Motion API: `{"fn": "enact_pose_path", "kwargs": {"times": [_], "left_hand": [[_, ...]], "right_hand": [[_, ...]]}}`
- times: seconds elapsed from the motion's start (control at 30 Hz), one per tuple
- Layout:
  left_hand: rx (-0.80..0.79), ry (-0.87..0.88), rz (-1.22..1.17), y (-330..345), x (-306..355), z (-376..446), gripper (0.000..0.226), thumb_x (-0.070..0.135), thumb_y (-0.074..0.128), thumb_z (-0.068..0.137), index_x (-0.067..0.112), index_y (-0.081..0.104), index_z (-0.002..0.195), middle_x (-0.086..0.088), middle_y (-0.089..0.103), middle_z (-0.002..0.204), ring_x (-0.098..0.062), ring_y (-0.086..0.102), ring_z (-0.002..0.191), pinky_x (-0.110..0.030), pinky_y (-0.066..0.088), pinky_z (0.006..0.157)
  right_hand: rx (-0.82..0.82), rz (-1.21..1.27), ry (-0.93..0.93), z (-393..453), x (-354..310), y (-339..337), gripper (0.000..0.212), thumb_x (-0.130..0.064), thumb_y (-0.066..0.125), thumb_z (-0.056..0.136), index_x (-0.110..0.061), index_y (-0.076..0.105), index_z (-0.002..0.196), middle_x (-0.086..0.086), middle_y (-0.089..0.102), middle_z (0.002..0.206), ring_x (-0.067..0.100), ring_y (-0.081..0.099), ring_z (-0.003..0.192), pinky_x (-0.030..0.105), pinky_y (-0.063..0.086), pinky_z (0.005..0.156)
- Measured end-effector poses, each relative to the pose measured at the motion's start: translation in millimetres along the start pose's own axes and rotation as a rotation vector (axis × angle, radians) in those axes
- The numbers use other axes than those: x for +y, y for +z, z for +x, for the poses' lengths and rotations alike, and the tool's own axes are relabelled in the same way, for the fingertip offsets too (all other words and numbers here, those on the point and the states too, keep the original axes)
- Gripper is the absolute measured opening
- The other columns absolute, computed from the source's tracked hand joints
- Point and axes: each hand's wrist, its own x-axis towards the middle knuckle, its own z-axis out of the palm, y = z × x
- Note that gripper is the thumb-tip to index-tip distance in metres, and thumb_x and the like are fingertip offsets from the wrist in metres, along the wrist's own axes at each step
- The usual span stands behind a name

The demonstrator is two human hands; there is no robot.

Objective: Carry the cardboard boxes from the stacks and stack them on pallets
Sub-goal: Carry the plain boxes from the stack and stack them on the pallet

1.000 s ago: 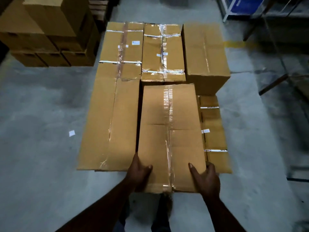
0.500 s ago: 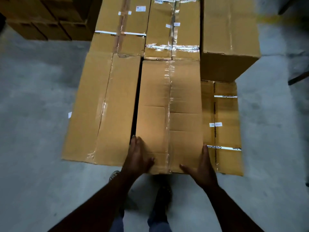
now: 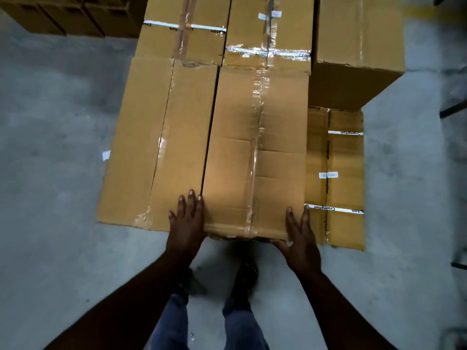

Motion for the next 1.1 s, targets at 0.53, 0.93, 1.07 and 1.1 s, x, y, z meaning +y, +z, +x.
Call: {"fn": "enact_pose_path", "kwargs": {"times": [0.53,0.93,1.07,1.1], "left_hand": [[0.147,0.022,-0.554,-133,-9,-80,0.068,0.015,0.072,0.093,0.002,0.042,0.152,-0.020,0.037,0.161,-0.036,0.033,0.151,-0.038,0.024,0.123],[0.388,-0.179,-0.776,-201,-221,-168,0.045,0.021,0.071,0.092,0.012,0.064,0.136,-0.006,0.066,0.137,-0.026,0.062,0.126,-0.025,0.039,0.103],[0.459,-0.236,-0.886,-214,-325,-182,0.046,0.029,0.067,0.090,0.011,0.066,0.132,-0.007,0.069,0.132,-0.028,0.067,0.115,-0.026,0.043,0.098],[0.480,-0.256,-0.905,-218,-351,-184,0.042,0.022,0.070,0.093,0.010,0.066,0.132,-0.008,0.069,0.132,-0.028,0.066,0.118,-0.025,0.042,0.099]], "right_hand": [[-0.238,0.312,-0.025,-27,-179,-93,0.058,-0.034,0.070,0.096,-0.021,0.052,0.149,0.003,0.063,0.142,0.022,0.060,0.129,0.035,0.049,0.107],[-0.282,0.351,-0.283,-54,-410,-47,0.030,-0.027,0.069,0.098,-0.019,0.070,0.128,-0.007,0.073,0.115,0.006,0.069,0.100,0.023,0.056,0.087],[-0.259,0.331,-0.315,-37,-516,-2,0.027,-0.023,0.069,0.098,-0.017,0.072,0.124,-0.009,0.072,0.110,0.009,0.069,0.098,0.005,0.048,0.078],[-0.253,0.365,-0.299,-33,-543,9,0.026,-0.021,0.069,0.098,-0.016,0.072,0.123,-0.009,0.071,0.108,0.009,0.069,0.098,0.004,0.047,0.076]]}}
